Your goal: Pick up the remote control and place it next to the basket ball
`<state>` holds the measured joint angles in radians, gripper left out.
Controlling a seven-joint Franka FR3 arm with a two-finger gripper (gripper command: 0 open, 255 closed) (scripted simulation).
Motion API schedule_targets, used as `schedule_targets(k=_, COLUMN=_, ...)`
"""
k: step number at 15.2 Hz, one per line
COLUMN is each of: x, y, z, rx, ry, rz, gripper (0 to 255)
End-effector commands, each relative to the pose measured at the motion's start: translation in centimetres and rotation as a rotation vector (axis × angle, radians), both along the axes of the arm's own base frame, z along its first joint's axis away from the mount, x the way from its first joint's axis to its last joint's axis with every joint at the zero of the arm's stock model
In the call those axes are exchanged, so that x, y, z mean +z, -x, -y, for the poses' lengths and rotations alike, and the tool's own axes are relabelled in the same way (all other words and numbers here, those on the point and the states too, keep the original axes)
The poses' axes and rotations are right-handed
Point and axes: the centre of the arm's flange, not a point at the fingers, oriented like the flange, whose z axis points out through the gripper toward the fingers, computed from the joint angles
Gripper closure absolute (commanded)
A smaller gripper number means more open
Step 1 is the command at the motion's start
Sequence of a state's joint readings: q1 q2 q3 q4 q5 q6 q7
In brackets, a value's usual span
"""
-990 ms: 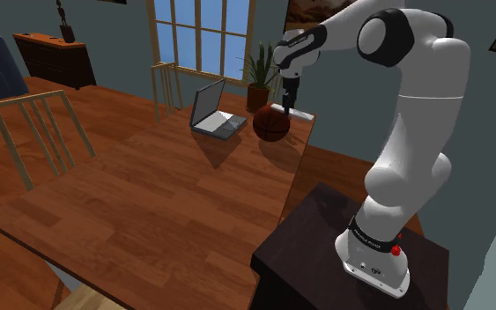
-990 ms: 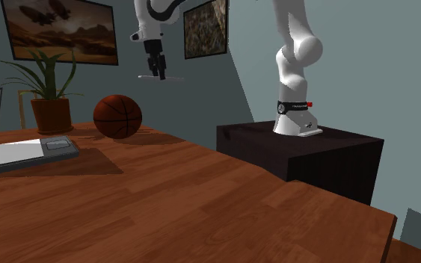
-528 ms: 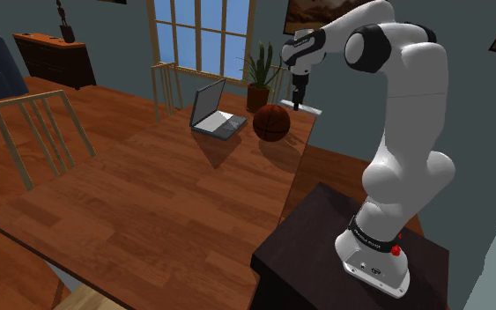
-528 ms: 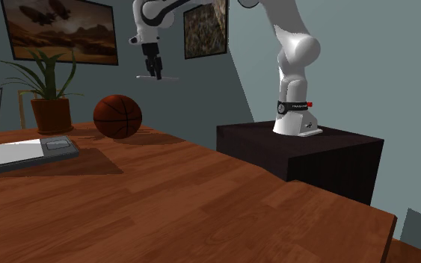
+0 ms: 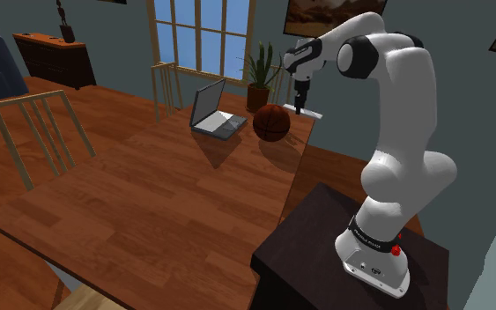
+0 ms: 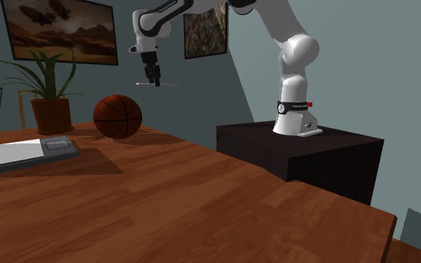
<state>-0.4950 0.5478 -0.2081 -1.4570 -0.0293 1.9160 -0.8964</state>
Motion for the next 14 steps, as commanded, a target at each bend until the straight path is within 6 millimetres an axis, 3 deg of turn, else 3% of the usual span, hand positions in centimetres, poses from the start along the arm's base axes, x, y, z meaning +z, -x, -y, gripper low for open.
schedule_targets(k=1, x=-1.0, y=-0.1, z=0.0, rx=0.0, ry=0.0, rz=0.001, gripper=255)
schedule_targets(k=14, x=-7.9, y=-0.1, z=0.0, rx=0.0, ry=0.0, rz=0.001, gripper=255)
